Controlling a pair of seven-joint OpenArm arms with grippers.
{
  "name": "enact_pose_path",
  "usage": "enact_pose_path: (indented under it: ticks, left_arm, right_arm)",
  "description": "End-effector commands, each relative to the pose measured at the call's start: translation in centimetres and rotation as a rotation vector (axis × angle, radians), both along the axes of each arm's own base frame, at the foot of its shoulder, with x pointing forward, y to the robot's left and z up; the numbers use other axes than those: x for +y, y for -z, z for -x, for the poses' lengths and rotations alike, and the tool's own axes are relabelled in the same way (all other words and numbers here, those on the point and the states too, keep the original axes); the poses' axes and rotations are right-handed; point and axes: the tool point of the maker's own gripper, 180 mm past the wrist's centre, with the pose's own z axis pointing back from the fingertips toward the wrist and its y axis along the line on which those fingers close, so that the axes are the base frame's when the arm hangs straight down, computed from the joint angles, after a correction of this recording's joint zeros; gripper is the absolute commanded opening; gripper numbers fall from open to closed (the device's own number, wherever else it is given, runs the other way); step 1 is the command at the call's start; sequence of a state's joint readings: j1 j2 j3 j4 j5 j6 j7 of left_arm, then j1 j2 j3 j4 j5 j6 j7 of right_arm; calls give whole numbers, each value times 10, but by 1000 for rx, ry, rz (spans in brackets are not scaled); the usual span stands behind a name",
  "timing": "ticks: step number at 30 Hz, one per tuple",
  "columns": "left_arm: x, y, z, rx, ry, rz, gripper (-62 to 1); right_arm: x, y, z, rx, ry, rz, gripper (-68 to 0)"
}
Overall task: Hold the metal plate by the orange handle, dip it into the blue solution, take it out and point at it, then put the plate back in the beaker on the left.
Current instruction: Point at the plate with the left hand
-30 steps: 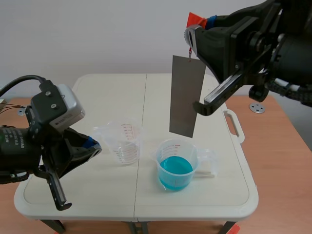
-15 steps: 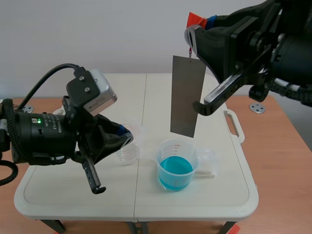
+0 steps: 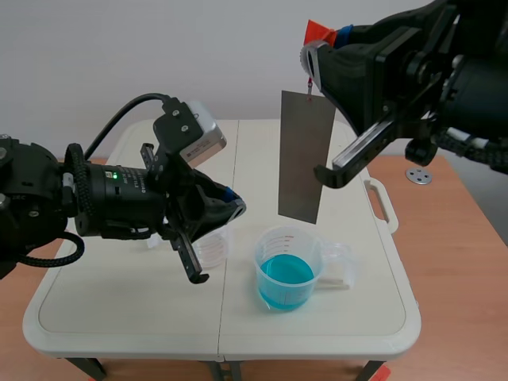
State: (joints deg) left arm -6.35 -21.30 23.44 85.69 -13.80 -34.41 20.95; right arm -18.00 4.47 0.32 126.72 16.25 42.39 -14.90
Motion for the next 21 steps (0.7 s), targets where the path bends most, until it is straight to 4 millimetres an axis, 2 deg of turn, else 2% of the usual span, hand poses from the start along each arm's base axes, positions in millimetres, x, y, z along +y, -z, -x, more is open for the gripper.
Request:
enact_pose_path:
  ticks: [1, 8, 21]
  left_arm:
    - [-4, -7, 0, -16, 18, 16, -575]
    - [-19, -14, 12, 7, 101, 66, -575]
    - [-36, -21, 17, 10, 127, 110, -575]
  right_arm:
    - [2, -10, 3, -32, -15, -19, -660]
    - [2, -10, 3, -32, -15, -19, -660]
    - [2, -10, 3, -32, -16, -19, -660]
